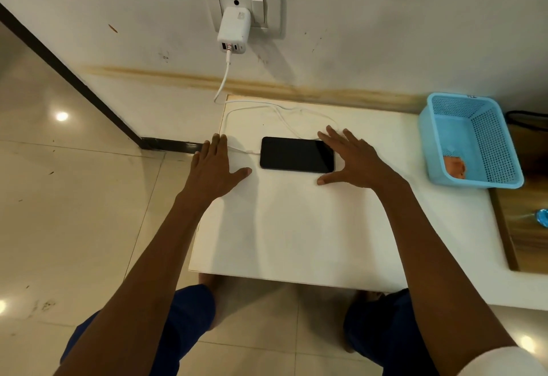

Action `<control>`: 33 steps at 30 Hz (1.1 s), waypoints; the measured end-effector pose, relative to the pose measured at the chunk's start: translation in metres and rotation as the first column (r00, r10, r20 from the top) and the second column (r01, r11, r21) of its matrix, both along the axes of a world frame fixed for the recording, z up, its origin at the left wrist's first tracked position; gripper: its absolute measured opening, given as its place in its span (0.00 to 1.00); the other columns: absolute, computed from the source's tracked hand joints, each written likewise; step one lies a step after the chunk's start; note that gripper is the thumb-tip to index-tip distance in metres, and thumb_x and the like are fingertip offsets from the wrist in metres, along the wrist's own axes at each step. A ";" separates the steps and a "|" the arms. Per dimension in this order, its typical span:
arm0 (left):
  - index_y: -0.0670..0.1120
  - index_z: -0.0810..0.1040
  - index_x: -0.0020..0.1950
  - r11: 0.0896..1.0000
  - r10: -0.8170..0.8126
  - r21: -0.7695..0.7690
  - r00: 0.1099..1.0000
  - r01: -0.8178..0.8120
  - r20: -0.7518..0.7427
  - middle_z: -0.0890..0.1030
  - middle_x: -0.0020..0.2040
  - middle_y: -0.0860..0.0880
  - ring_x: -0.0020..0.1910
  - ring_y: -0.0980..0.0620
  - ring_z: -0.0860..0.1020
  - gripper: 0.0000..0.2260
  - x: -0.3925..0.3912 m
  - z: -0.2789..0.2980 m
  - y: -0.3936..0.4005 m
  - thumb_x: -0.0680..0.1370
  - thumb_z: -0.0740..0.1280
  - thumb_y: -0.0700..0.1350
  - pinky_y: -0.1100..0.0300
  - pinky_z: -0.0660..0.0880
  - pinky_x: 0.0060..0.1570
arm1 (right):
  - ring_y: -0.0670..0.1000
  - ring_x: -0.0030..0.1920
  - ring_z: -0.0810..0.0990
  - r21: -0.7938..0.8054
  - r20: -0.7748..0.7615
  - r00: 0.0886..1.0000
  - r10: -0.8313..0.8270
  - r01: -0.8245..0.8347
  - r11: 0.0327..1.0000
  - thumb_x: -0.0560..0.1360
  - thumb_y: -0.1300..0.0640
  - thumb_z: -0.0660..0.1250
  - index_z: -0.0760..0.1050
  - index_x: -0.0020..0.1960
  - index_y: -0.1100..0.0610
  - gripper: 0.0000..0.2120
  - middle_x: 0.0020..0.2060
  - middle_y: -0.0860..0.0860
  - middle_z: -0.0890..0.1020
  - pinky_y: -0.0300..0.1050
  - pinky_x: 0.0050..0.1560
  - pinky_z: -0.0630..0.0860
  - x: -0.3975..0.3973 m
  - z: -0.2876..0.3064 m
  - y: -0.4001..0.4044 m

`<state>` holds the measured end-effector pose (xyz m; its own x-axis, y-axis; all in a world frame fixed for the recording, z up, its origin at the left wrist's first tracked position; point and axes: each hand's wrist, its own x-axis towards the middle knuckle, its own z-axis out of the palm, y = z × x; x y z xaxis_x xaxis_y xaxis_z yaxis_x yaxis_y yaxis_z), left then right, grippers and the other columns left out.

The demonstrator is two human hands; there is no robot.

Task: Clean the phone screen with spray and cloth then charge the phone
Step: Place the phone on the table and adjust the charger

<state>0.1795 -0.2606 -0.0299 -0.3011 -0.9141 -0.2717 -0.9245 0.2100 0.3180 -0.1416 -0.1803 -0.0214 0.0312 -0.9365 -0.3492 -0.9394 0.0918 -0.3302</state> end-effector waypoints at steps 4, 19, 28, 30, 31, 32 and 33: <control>0.44 0.47 0.80 1.000 -0.004 0.011 1.000 0.005 -0.009 0.49 0.81 0.44 0.79 0.41 0.50 0.43 -0.003 -0.002 -0.004 0.76 0.64 0.64 0.42 0.50 0.75 | 0.51 0.80 0.43 -0.014 -0.015 1.000 0.024 -0.024 1.000 0.60 0.19 0.55 0.47 0.79 0.38 0.52 0.80 0.39 0.48 0.59 0.78 0.45 0.001 -0.002 -0.004; 0.43 0.47 0.80 0.999 0.034 -0.044 0.998 -0.031 0.059 0.51 0.80 0.43 0.78 0.40 0.53 0.45 -0.017 0.013 0.005 0.75 0.64 0.66 0.41 0.56 0.73 | 0.52 0.74 0.66 -0.208 0.022 0.999 -0.043 0.047 0.977 0.66 0.26 0.65 0.63 0.75 0.44 0.43 0.74 0.42 0.69 0.53 0.69 0.65 -0.007 -0.006 -0.008; 0.40 0.55 0.78 0.989 0.075 -0.132 0.992 -0.061 0.099 0.64 0.75 0.41 0.74 0.40 0.64 0.40 -0.024 0.025 0.018 0.77 0.63 0.64 0.44 0.64 0.70 | 0.54 0.75 0.61 -0.263 0.001 0.993 -0.118 0.114 0.958 0.66 0.27 0.68 0.65 0.74 0.43 0.41 0.72 0.42 0.70 0.56 0.70 0.62 0.000 -0.011 -0.009; 0.40 0.54 0.78 0.995 0.033 -0.093 0.995 -0.025 0.091 0.62 0.77 0.41 0.75 0.40 0.62 0.40 -0.024 0.024 0.017 0.77 0.63 0.64 0.43 0.62 0.72 | 0.54 0.75 0.61 -0.273 -0.022 0.991 -0.135 0.124 0.954 0.66 0.26 0.66 0.65 0.73 0.44 0.41 0.72 0.43 0.70 0.55 0.69 0.62 0.004 -0.011 -0.010; 0.40 0.53 0.78 0.997 0.020 -0.071 0.996 -0.013 0.093 0.60 0.78 0.42 0.76 0.39 0.60 0.40 -0.024 0.024 0.016 0.77 0.62 0.64 0.43 0.60 0.73 | 0.54 0.75 0.61 -0.277 -0.029 0.989 -0.142 0.129 0.952 0.66 0.26 0.66 0.66 0.73 0.44 0.42 0.72 0.43 0.70 0.55 0.69 0.63 0.006 -0.011 -0.010; 0.41 0.52 0.79 0.999 0.010 -0.052 0.995 -0.005 0.095 0.57 0.79 0.42 0.77 0.39 0.58 0.40 -0.024 0.023 0.015 0.78 0.62 0.64 0.42 0.58 0.73 | 0.54 0.75 0.61 -0.281 -0.032 0.988 -0.149 0.134 0.950 0.66 0.26 0.66 0.65 0.73 0.44 0.41 0.72 0.43 0.70 0.55 0.69 0.63 0.008 -0.012 -0.011; 0.41 0.51 0.79 0.999 0.005 -0.038 0.995 -0.001 0.096 0.55 0.80 0.42 0.77 0.39 0.56 0.40 -0.024 0.022 0.015 0.78 0.61 0.64 0.42 0.57 0.74 | 0.54 0.75 0.61 -0.283 -0.031 0.988 -0.153 0.139 0.949 0.67 0.26 0.66 0.65 0.74 0.44 0.41 0.73 0.43 0.70 0.55 0.69 0.63 0.009 -0.012 -0.011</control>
<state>0.1552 -0.2455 -0.0078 -0.2721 -0.9251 -0.2649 -0.9512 0.2170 0.2192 -0.1327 -0.1918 -0.0337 -0.1244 -0.9897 -0.0708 -0.9391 0.1404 -0.3136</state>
